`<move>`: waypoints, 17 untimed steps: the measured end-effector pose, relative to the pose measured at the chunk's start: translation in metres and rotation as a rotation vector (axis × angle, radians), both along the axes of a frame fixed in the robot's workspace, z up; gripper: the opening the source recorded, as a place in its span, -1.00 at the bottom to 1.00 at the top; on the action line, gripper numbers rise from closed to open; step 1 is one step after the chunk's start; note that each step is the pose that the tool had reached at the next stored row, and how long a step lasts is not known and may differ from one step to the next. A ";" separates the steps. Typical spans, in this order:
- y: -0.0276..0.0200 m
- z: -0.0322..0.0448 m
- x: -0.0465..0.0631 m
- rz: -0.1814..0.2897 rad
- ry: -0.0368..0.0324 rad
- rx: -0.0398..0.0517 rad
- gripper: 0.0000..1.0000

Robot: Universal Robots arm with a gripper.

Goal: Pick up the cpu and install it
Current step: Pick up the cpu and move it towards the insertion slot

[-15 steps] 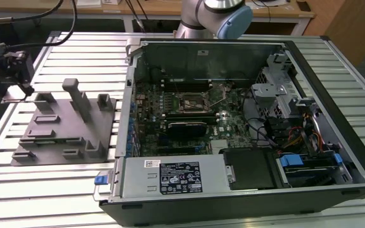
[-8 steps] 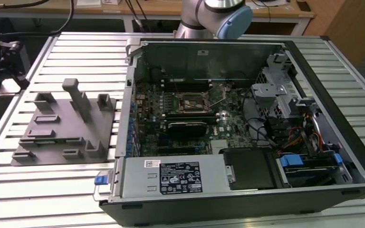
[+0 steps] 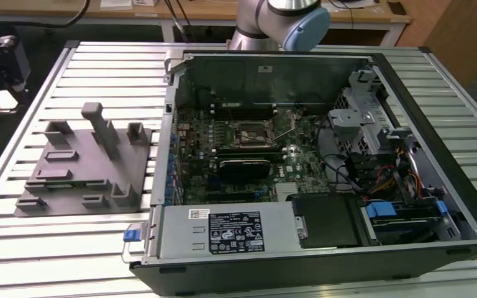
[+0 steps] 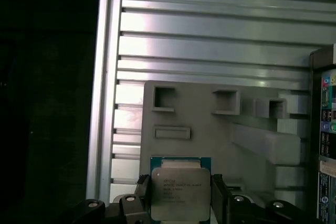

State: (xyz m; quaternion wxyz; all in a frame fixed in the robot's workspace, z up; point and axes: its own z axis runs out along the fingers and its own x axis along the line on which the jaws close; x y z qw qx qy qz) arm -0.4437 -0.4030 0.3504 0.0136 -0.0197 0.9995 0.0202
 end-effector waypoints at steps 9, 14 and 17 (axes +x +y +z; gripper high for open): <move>0.0000 0.0235 0.000 0.000 -0.0020 0.0000 0.08; 0.0000 0.0319 0.000 0.000 -0.0026 0.0000 0.08; 0.0000 0.0357 0.000 0.000 -0.0026 0.0000 0.08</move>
